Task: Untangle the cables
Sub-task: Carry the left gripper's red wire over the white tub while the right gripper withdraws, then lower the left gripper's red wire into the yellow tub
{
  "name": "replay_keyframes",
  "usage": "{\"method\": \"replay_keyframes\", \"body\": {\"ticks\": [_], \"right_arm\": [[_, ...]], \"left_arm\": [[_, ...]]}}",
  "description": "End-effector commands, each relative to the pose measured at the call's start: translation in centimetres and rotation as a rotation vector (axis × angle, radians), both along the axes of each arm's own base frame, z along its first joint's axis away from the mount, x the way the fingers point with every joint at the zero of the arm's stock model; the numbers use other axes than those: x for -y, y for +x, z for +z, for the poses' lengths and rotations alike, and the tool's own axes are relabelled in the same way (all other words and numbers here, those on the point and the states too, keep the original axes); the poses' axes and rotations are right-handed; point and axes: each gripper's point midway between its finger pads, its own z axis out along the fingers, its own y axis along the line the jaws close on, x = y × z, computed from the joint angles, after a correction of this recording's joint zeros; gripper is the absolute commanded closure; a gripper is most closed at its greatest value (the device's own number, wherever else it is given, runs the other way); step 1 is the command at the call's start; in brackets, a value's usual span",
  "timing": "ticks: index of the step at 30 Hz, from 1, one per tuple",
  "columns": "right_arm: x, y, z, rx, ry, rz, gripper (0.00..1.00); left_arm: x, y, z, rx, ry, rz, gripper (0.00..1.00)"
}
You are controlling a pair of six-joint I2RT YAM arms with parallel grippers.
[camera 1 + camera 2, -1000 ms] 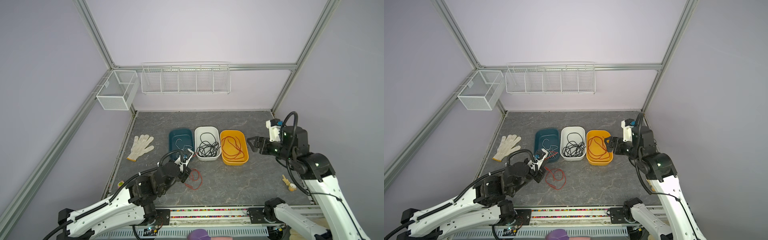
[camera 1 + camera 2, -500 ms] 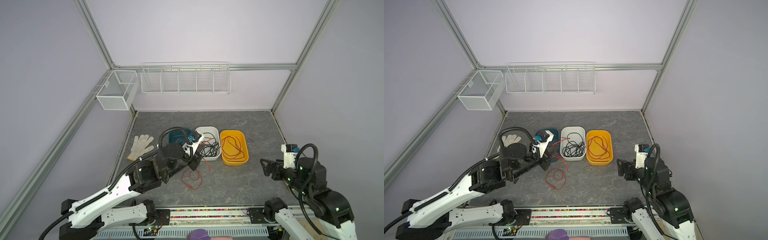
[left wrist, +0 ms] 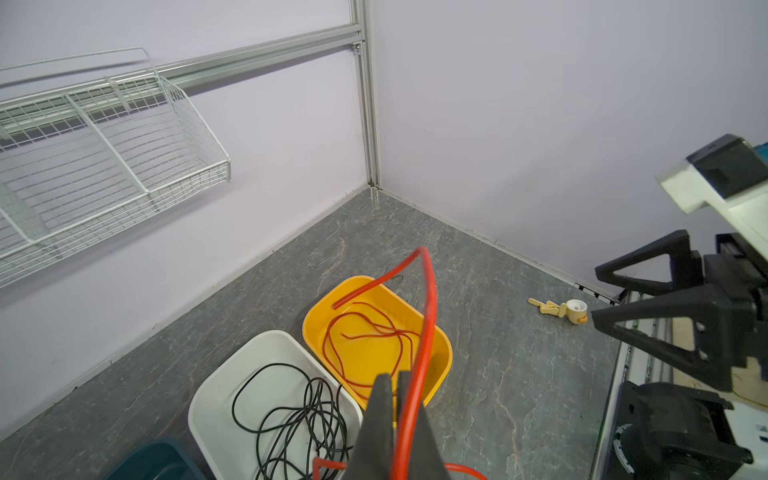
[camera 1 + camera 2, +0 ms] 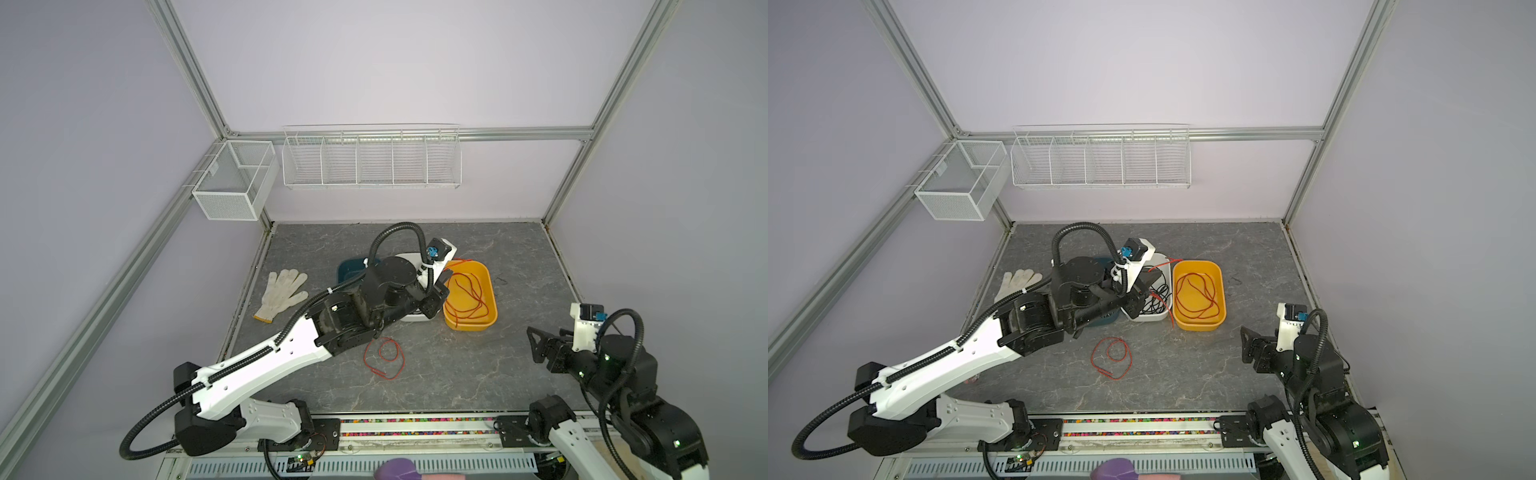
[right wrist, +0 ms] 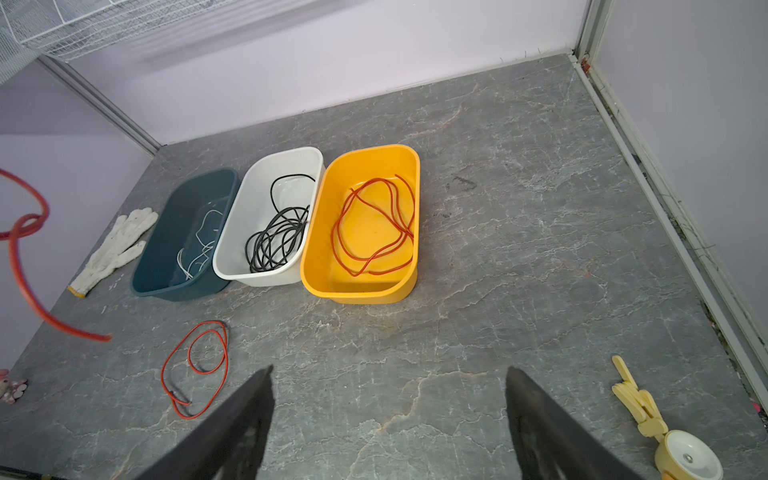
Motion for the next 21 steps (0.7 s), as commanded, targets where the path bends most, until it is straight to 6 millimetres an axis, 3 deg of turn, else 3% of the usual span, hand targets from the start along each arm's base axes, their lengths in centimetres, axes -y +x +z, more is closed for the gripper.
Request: {"method": "replay_keyframes", "body": {"ticks": [1,8,16,21], "right_arm": [[0.6,-0.2,-0.1,0.023,0.004,-0.031,0.12],[1.0,-0.7,0.3,0.064,0.019,-0.047,0.12],[1.5,-1.1,0.5,0.097,0.027,-0.072,0.12],[1.6,-1.0,0.4,0.093,0.026,-0.079,0.12]], "left_arm": [[2.2,0.5,1.3,0.044,-0.027,-0.038,1.0],[6.0,2.8,-1.0,0.022,-0.002,-0.052,1.0],[8.8,7.1,-4.7,-0.05,0.0,-0.041,1.0],[10.3,8.6,-7.5,-0.078,0.018,-0.037,1.0]]}}
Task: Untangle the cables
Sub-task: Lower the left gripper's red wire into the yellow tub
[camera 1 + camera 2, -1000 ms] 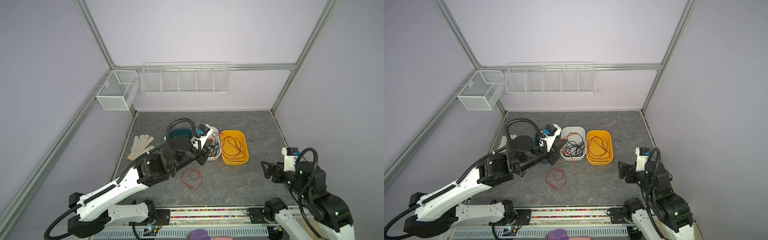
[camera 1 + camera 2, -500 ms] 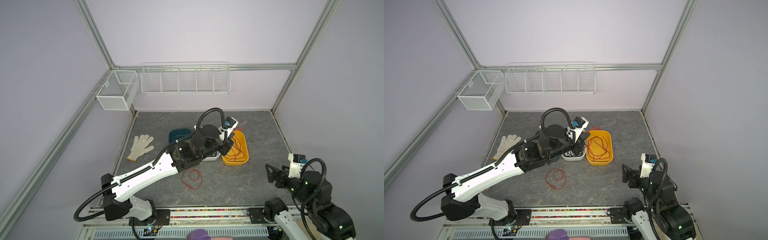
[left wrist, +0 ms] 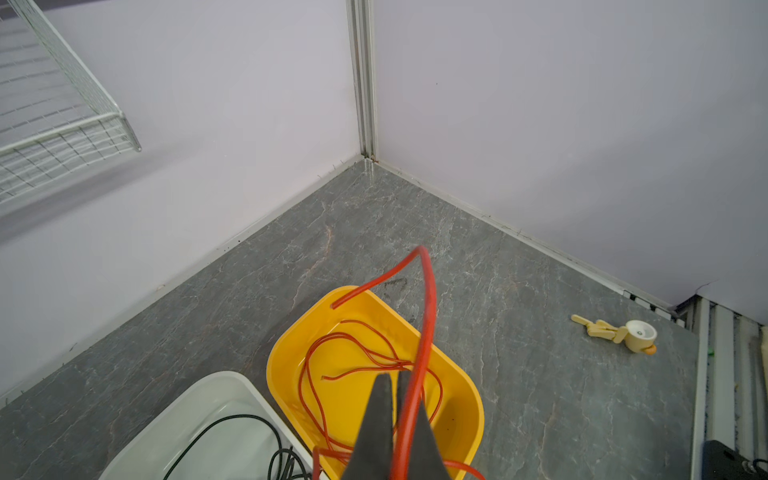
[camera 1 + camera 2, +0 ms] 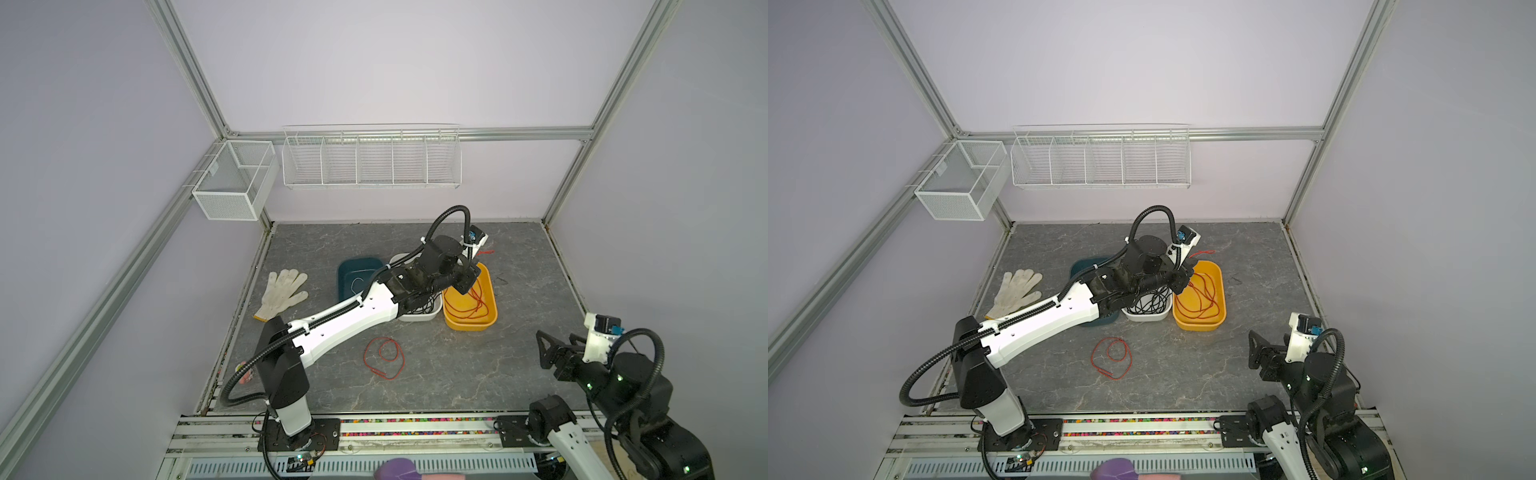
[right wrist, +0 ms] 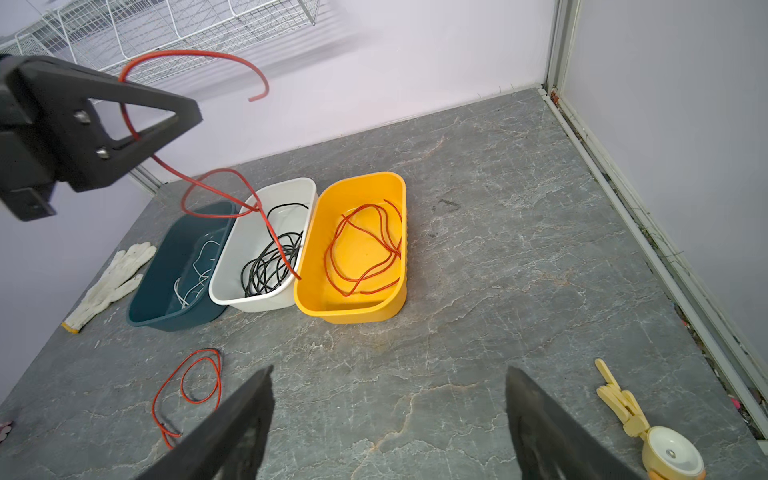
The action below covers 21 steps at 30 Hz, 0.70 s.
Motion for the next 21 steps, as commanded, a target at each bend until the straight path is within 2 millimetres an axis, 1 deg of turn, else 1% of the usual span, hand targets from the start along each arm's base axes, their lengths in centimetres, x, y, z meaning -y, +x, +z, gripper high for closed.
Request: {"method": "replay_keyframes", "body": {"ticks": [1,6,13,17,21], "right_arm": [[0.3,0.2,0.0,0.013,0.006,-0.023,0.12],[0.2,0.2,0.0,0.019,0.007,-0.022,0.12],[-0.1,0.1,0.3,0.039,0.011,0.0,0.12],[-0.2,0.1,0.3,0.042,0.012,0.004,0.12],[-0.2,0.0,0.3,0.045,0.014,0.007,0.12]], "left_arm": [[1.5,0.6,0.5,0.006,-0.051,-0.025,1.0],[2.9,2.6,-2.3,-0.031,-0.047,-0.02,1.0],[4.8,5.2,-6.9,-0.098,-0.032,-0.005,1.0],[6.0,6.1,-9.6,-0.134,0.007,-0.011,1.0],[6.8,6.2,-11.8,-0.175,0.029,-0.019,1.0]]}}
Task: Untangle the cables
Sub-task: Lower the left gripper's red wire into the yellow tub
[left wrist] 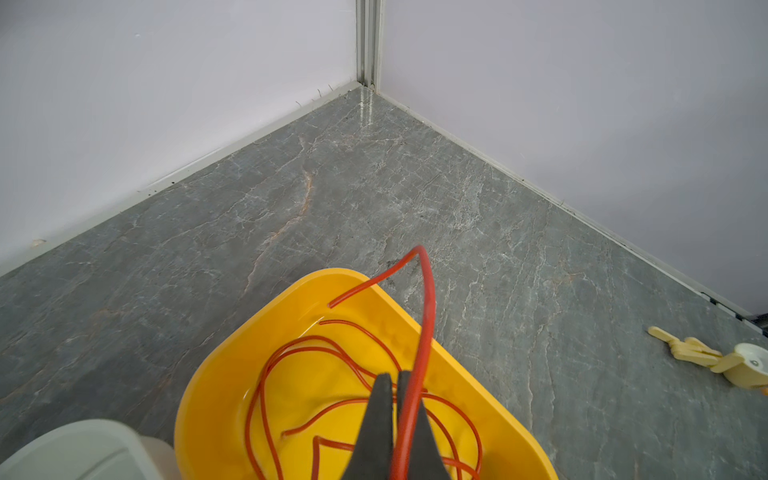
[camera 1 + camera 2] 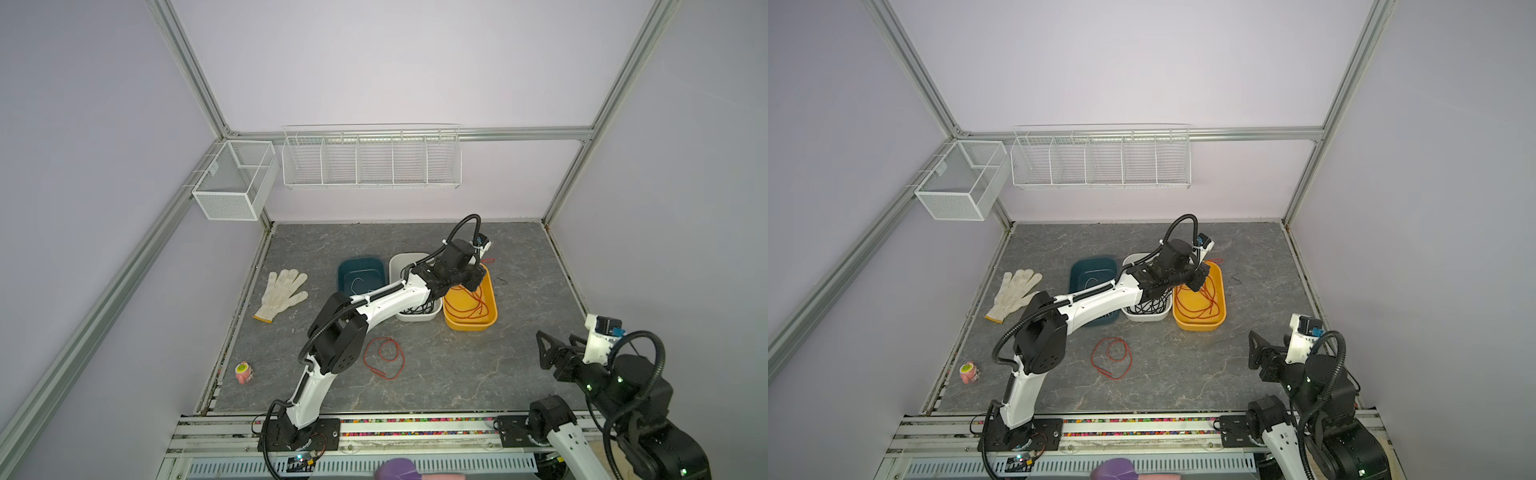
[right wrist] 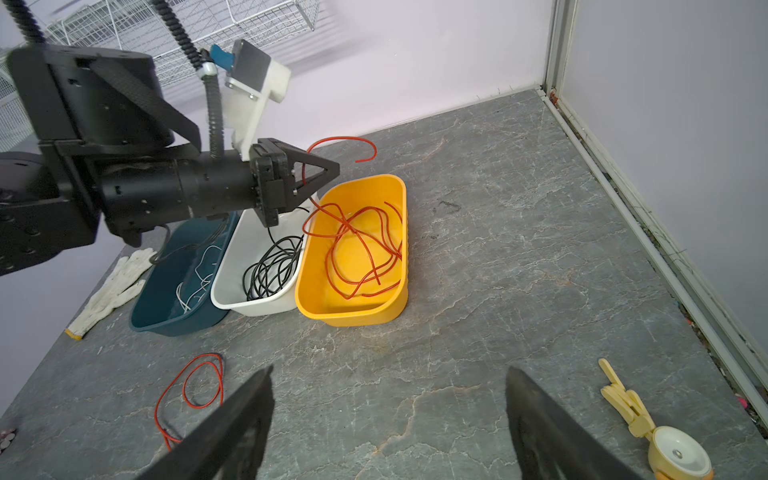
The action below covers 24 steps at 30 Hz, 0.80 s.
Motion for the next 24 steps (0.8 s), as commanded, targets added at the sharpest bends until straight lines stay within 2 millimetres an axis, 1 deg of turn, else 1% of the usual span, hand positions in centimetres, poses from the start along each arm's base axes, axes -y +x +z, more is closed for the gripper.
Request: {"method": "replay_keyframes", "body": {"ticks": [1,5,12,19,24], "right_arm": [[-0.2,0.1,0.5,0.038,0.003,0.01,0.12],[-0.3,0.1,0.5,0.041,0.003,0.016,0.12],[-0.3,0.1,0.7,0.047,0.004,0.02,0.12],[-0.3,0.1,0.7,0.048,0.004,0.022,0.12],[-0.4,0.1,0.7,0.046,0.003,0.023,0.12]], "left_arm": [[0.8,-0.1,-0.4,-0.034,-0.017,-0.017,1.0],[0.6,0.0,-2.2,-0.051,0.004,-0.008,1.0],[-0.1,-0.1,-4.6,-0.088,0.041,0.004,1.0],[-1.1,0.0,-7.5,-0.135,0.072,0.026,1.0],[-1.5,-0.1,-8.5,-0.156,0.089,0.029,1.0]]}}
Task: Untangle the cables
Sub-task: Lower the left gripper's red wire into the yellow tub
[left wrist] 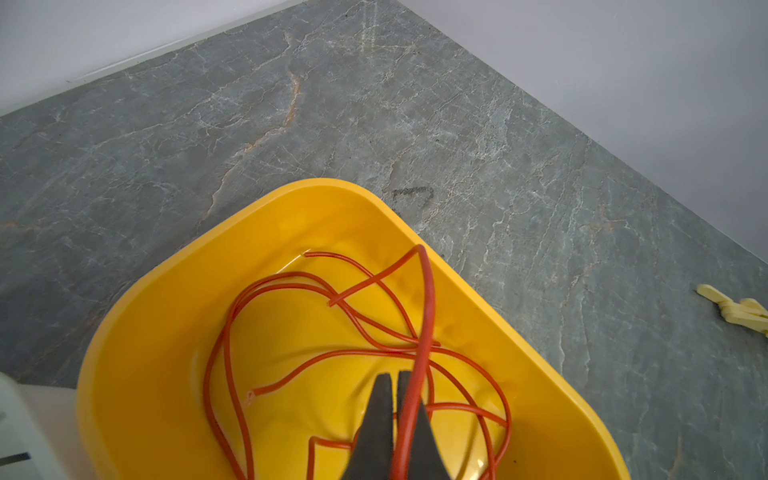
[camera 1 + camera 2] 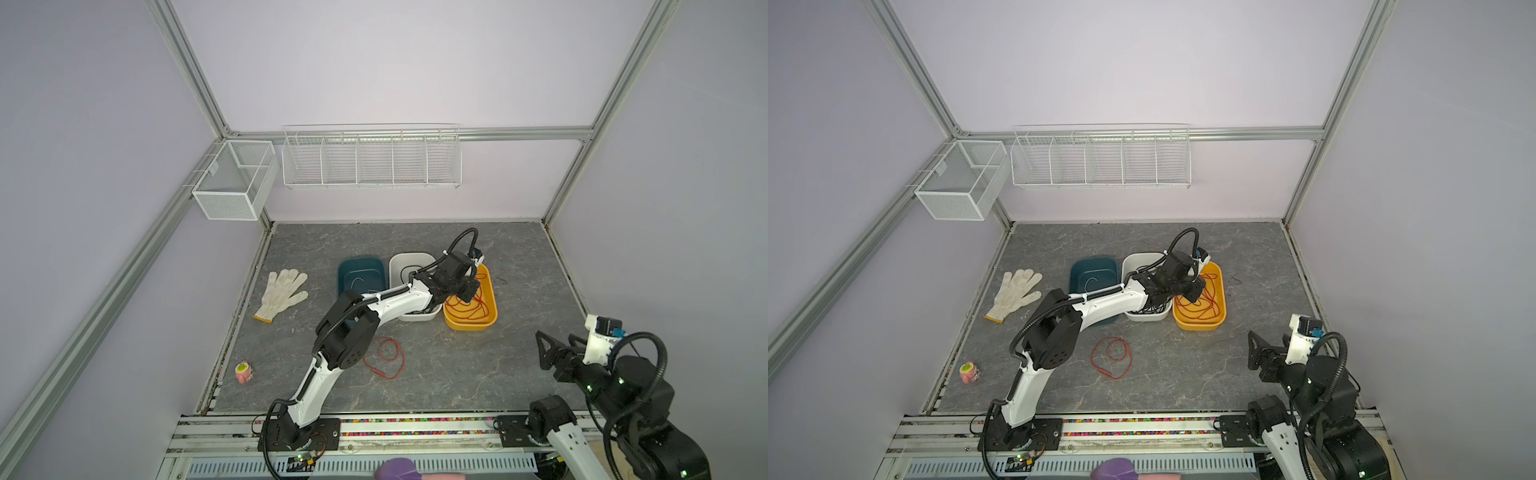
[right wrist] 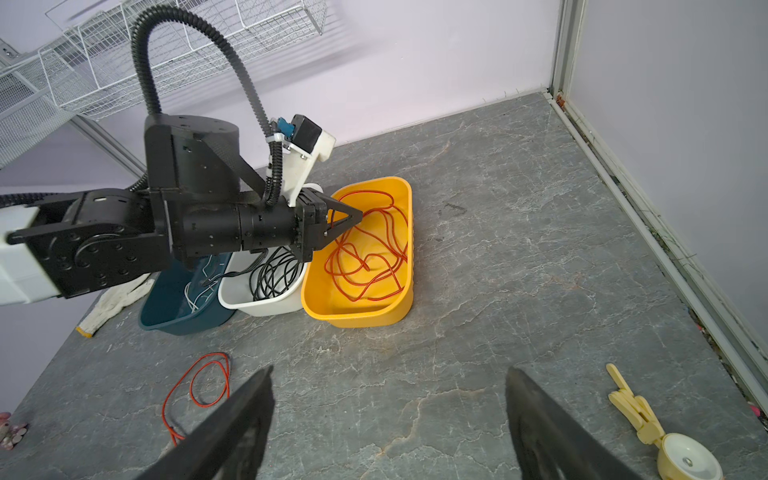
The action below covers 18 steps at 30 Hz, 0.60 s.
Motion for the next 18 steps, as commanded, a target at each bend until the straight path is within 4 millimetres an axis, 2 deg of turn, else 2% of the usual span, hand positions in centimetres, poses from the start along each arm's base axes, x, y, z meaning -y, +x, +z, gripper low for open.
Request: {"method": "replay_keyframes", "body": {"ticks": [1,4,14,18], "right_arm": [[-0.17,0.2,0.44,0.033,-0.006,0.012,0.12],[-0.17,0.22,0.45,0.033,-0.005,0.012,0.12],[-0.24,0.29,0.42,0.03,-0.006,0.015,0.12],[-0.26,0.31,0.4,0.028,-0.007,0.016,0.12]], "left_arm": [[-0.36,-0.07,-1.58,-0.037,0.015,0.002,1.0],[-0.55,-0.17,-2.06,-0.05,0.027,0.002,0.99],[-1.27,0.14,-1.94,-0.061,0.042,0.008,0.79],[-1.33,0.11,-1.64,-0.057,0.049,0.004,0.76]]}}
